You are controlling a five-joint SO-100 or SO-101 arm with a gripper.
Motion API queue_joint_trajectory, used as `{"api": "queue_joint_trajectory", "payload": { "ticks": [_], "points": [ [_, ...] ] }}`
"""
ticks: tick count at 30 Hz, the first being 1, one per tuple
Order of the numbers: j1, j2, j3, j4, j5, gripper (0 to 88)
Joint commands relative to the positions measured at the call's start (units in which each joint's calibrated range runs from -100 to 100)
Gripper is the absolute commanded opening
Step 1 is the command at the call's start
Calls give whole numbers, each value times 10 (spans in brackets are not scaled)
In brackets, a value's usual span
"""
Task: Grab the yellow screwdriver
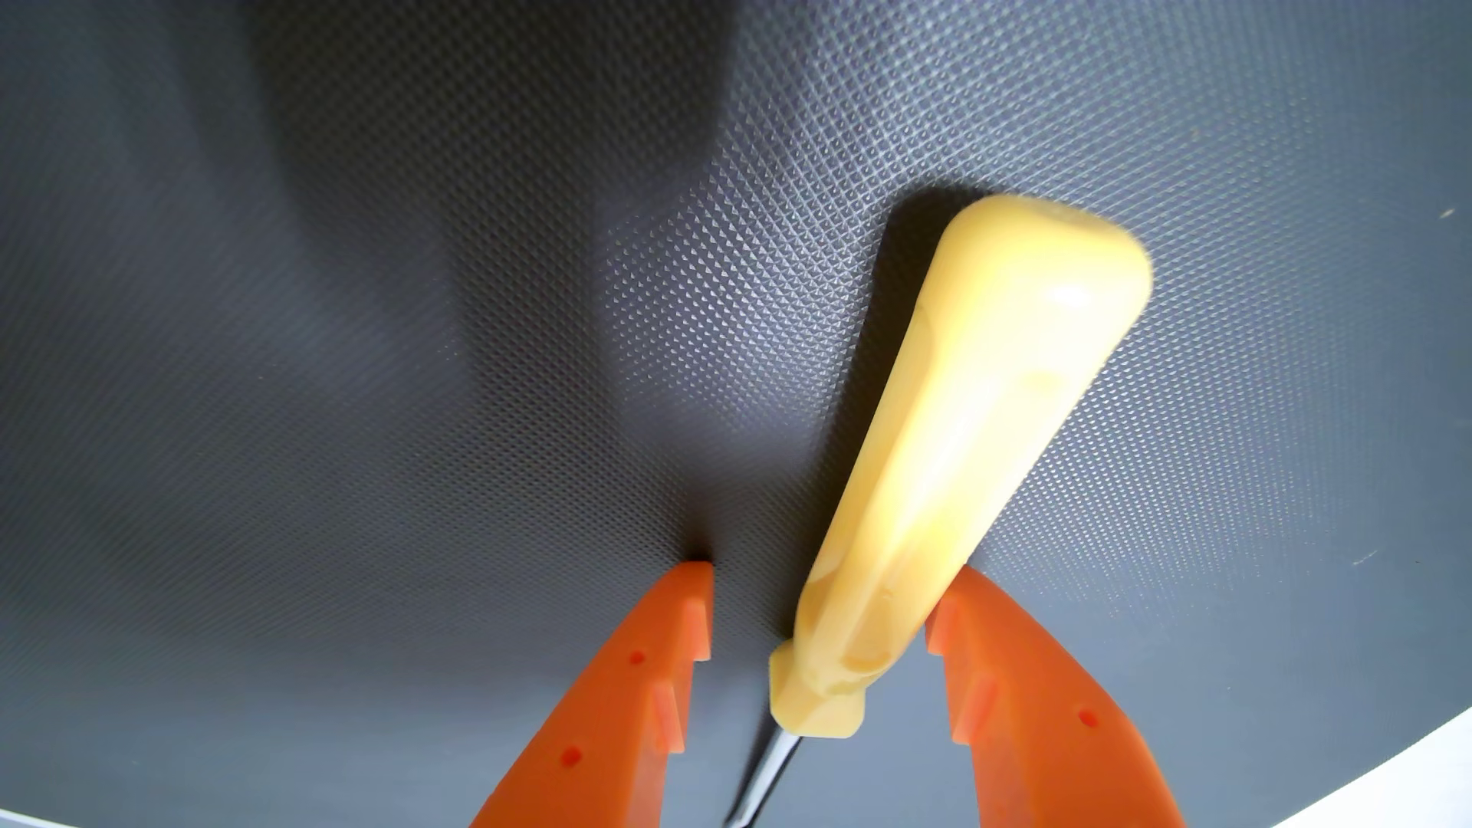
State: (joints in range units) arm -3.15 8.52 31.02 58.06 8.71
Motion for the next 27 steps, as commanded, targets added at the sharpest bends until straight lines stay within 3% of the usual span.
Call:
{"api": "queue_joint_trajectory", "payload": {
  "ticks": [1, 7, 27],
  "points": [
    [-4, -3, 2, -6, 0, 154],
    [-13, -11, 2, -20, -4, 9],
    [-13, -13, -7, -24, 0, 19]
  ]
}}
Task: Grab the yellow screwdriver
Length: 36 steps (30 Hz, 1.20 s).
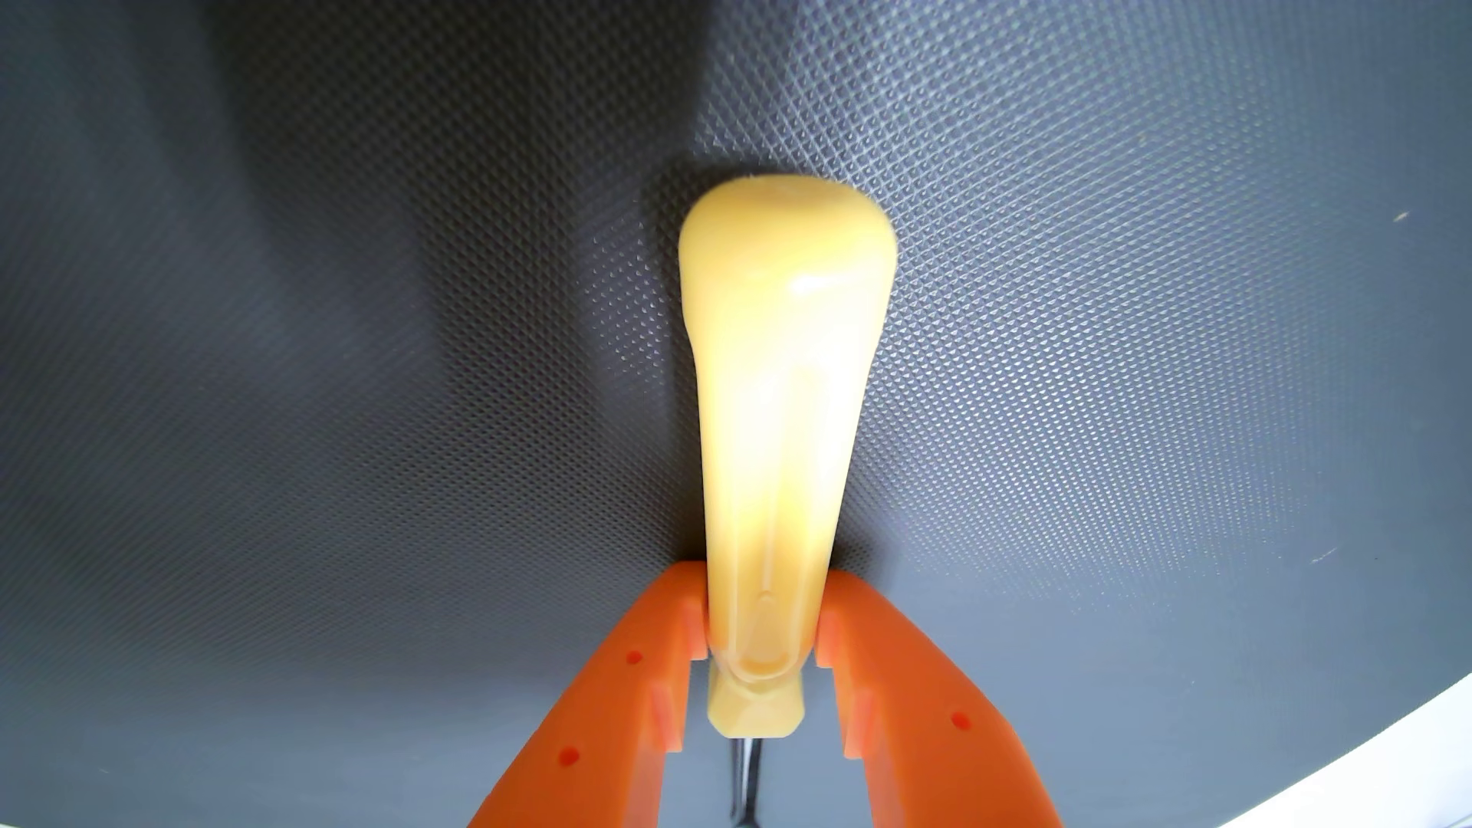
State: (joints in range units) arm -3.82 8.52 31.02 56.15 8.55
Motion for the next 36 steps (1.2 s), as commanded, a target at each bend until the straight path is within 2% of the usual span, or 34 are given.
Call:
{"api": "queue_joint_trajectory", "payload": {
  "ticks": [1, 36],
  "points": [
    [-8, -16, -10, -5, 2, 19],
    [-2, -277, -18, 175, 4, 8]
  ]
}}
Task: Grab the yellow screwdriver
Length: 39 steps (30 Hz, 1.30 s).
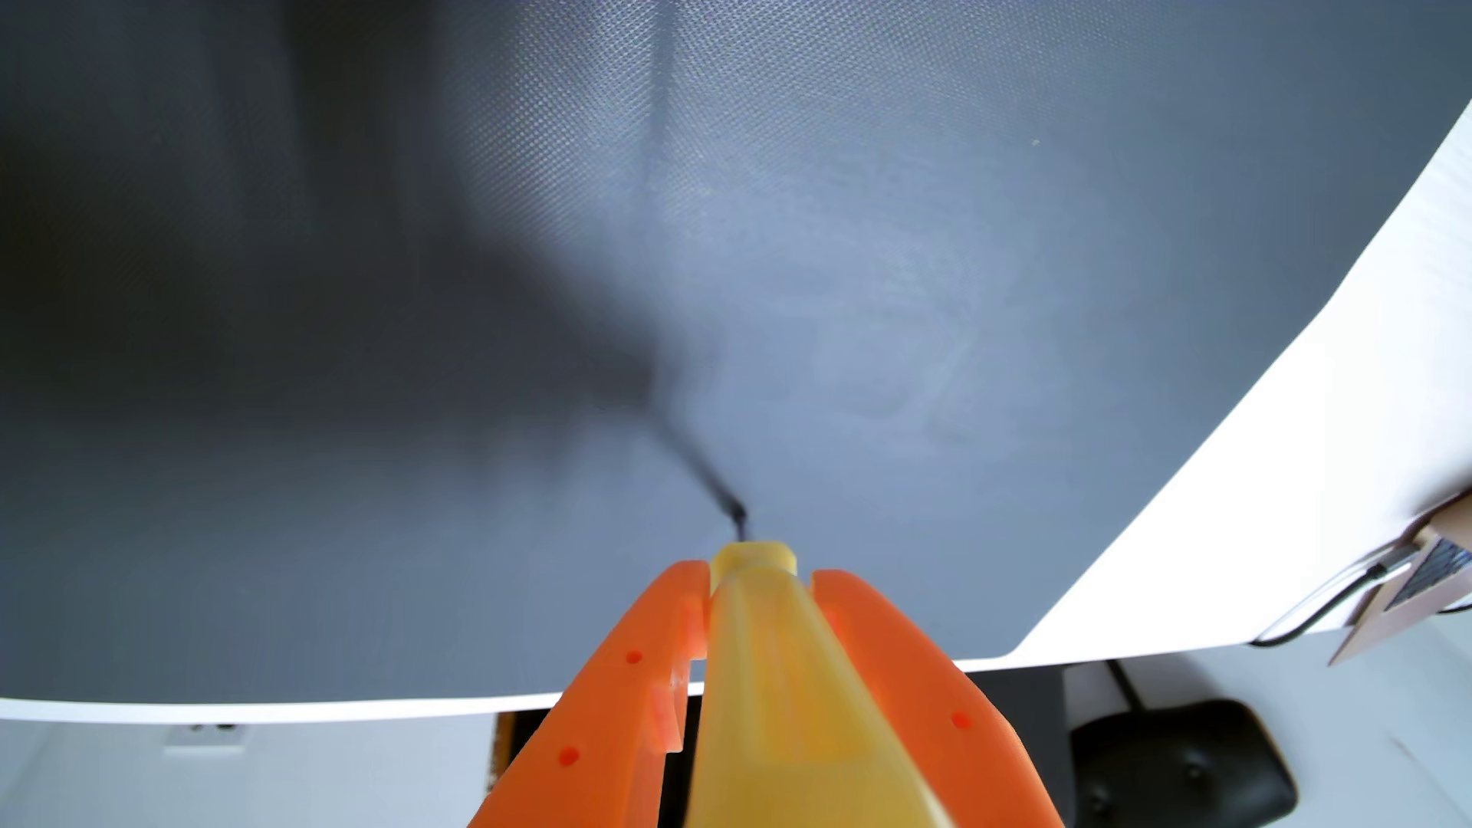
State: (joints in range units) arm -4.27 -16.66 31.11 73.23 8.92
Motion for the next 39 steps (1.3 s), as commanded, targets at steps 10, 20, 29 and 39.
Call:
{"api": "queue_joint_trajectory", "payload": {
  "ticks": [10, 20, 29, 39],
  "points": [
    [2, -26, -19, 5, 0, 8],
    [3, -30, -37, 5, 13, 8],
    [21, -30, -75, 38, 27, 8],
    [37, -23, -124, 71, 36, 8]
  ]
}}
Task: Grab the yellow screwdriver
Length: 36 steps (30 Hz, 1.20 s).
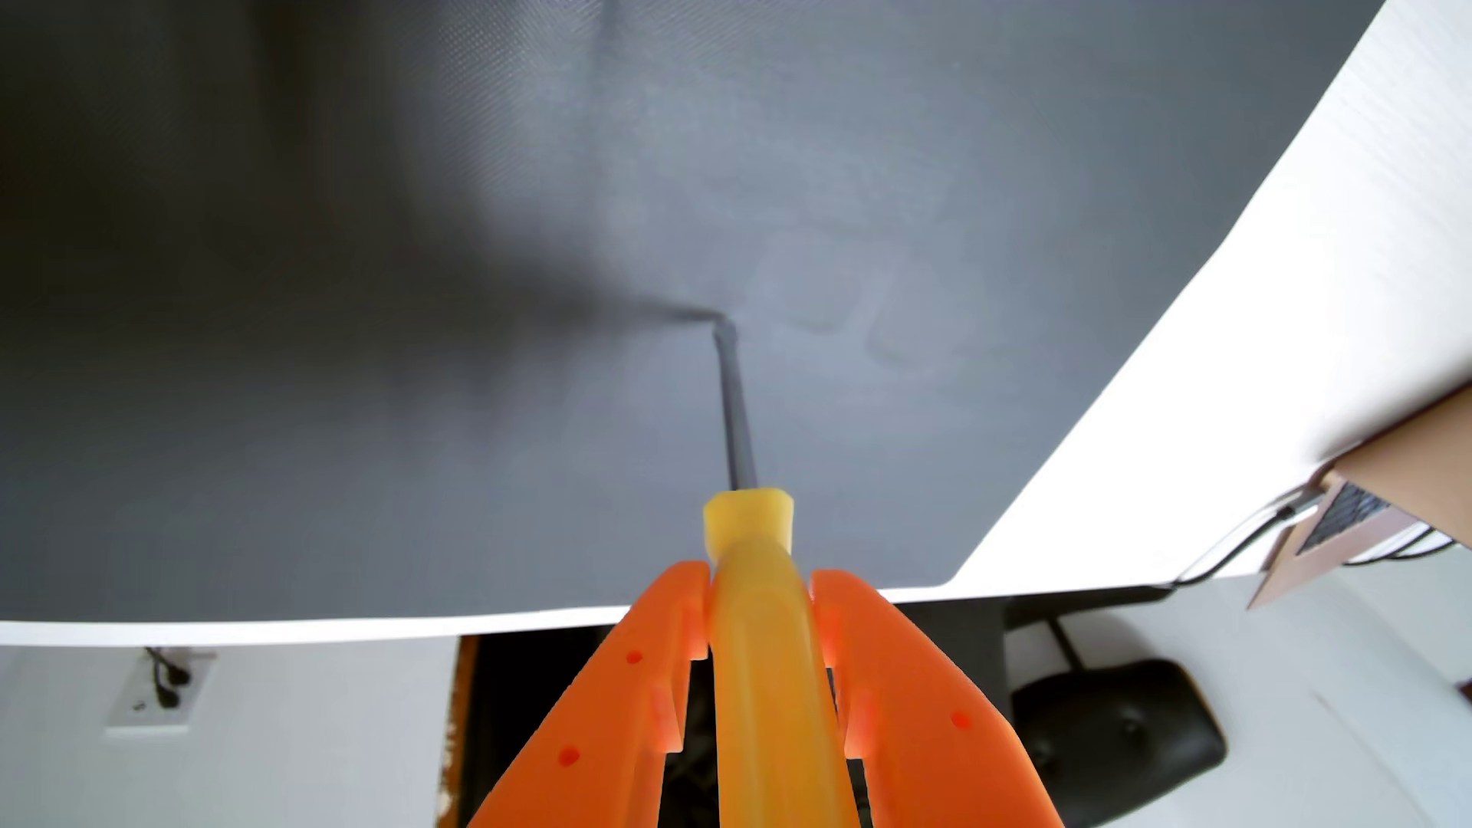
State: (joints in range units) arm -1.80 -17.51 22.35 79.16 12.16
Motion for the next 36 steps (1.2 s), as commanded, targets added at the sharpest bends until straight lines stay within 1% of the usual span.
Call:
{"api": "queue_joint_trajectory", "payload": {
  "ticks": [1, 11, 22, 29, 36],
  "points": [
    [13, -16, -40, 15, 4, 8],
    [22, -15, -85, 45, 11, 8],
    [22, -22, -110, 47, 9, 8],
    [31, -22, -157, 89, 10, 8],
    [31, -22, -156, 92, 10, 8]
  ]
}}
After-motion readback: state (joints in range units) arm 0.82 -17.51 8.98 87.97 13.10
